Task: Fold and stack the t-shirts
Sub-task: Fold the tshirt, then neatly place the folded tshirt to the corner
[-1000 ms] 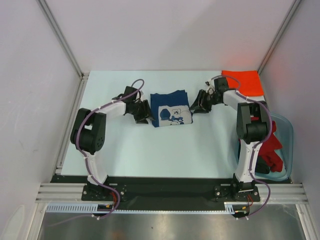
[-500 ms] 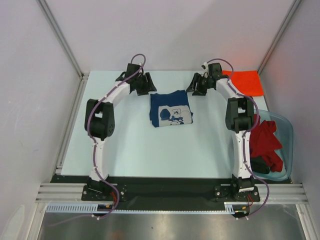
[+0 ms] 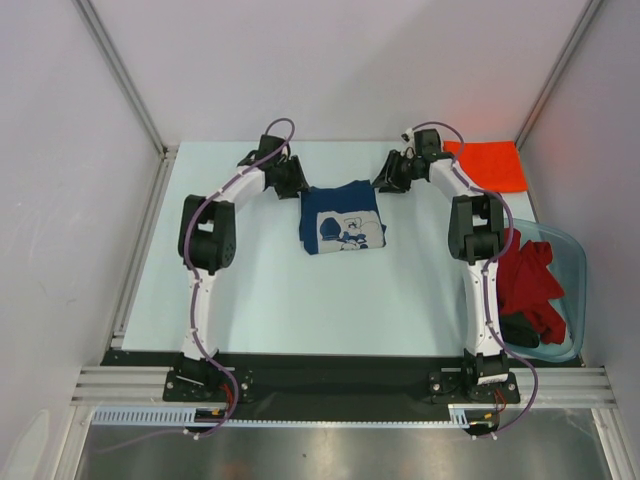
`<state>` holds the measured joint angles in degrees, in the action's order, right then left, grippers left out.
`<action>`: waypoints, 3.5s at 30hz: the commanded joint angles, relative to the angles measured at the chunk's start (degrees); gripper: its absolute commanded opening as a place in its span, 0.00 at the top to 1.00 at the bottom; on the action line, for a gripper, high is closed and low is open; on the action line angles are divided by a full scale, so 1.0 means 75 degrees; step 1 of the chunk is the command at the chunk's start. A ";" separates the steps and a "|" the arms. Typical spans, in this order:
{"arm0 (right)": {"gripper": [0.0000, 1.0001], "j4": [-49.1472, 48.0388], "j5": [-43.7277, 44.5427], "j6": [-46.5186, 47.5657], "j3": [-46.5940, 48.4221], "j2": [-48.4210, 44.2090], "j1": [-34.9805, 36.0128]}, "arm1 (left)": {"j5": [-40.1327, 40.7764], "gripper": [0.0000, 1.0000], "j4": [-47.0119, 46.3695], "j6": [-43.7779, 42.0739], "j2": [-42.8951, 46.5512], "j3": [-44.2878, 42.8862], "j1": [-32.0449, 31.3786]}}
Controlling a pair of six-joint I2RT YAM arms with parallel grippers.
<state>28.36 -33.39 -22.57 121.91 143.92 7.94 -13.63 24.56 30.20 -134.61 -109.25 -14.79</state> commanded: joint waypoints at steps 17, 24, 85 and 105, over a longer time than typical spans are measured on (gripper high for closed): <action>1.00 -0.0359 -0.0201 -0.0448 0.0996 0.0090 0.0229 | -0.0374 1.00 -0.0519 0.0450 0.0321 -0.0247 0.0120; 1.00 -0.0745 0.0092 -0.0682 0.0199 -0.0966 0.0253 | -0.0117 1.00 -0.0567 0.0392 0.1341 0.0094 0.0143; 0.94 -0.3829 -0.2849 -0.1223 -0.4852 -0.1961 -0.0251 | -0.1476 0.95 -0.2044 0.1284 0.1856 0.3750 0.0038; 0.49 0.1864 0.0676 -0.0836 -0.3294 -0.4012 -0.0731 | 0.3514 0.35 -0.0576 -0.3378 0.3042 0.2462 -0.3394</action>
<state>29.36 -37.30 -29.93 94.50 119.15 3.40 0.47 21.98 16.64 -111.02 -87.48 -36.07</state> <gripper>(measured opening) 0.494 0.648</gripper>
